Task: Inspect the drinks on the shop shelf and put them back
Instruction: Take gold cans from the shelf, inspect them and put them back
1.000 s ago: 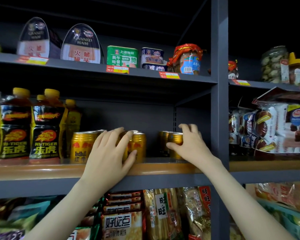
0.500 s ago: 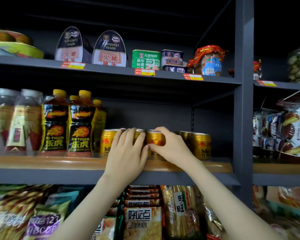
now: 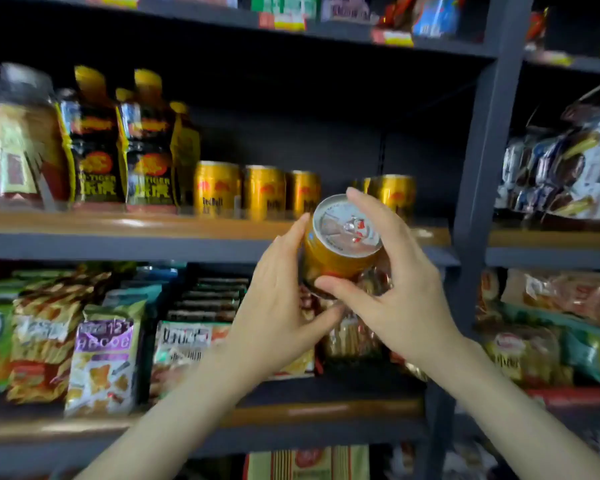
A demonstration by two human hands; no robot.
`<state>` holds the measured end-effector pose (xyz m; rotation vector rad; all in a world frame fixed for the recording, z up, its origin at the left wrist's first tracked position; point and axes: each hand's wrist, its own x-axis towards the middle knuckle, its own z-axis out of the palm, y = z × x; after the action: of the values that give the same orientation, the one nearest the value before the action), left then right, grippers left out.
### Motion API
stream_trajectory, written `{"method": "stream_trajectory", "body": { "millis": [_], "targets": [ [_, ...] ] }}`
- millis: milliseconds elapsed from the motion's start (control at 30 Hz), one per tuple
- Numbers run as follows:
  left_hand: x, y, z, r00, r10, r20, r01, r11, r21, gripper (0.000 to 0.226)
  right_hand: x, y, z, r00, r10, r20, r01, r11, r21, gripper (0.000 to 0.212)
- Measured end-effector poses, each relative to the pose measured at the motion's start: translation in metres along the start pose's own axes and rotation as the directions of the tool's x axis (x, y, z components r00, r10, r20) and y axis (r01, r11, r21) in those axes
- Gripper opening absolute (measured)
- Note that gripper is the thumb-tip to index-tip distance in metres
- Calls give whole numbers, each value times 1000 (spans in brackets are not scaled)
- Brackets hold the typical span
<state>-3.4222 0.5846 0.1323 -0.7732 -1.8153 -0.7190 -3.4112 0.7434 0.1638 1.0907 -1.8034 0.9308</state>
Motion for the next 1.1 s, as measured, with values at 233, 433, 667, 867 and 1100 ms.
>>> {"method": "stream_trajectory", "body": {
  "millis": [233,433,667,867,1100],
  "targets": [
    [-117,2,15,945,-146,294,194,971,-141,71,-125,11,38,927,172,333,-199,979,49,91],
    [-187,-4,22,888,-206,411,171,978,120,75,-184,22,63,866,323,382,-409,897,169,75],
    [-221,27,12,670,-625,401,697,716,-48,66,-218,29,74,636,586,502,-742,286,606,82],
    [-250,38,5,281,-734,618,929,47,-367,81,-241,17,92,558,620,552,-707,7,707,101],
    [-268,22,-25,344,-722,600,925,151,-349,70,-261,-5,107,563,524,639,-826,393,405,73]
  ]
}}
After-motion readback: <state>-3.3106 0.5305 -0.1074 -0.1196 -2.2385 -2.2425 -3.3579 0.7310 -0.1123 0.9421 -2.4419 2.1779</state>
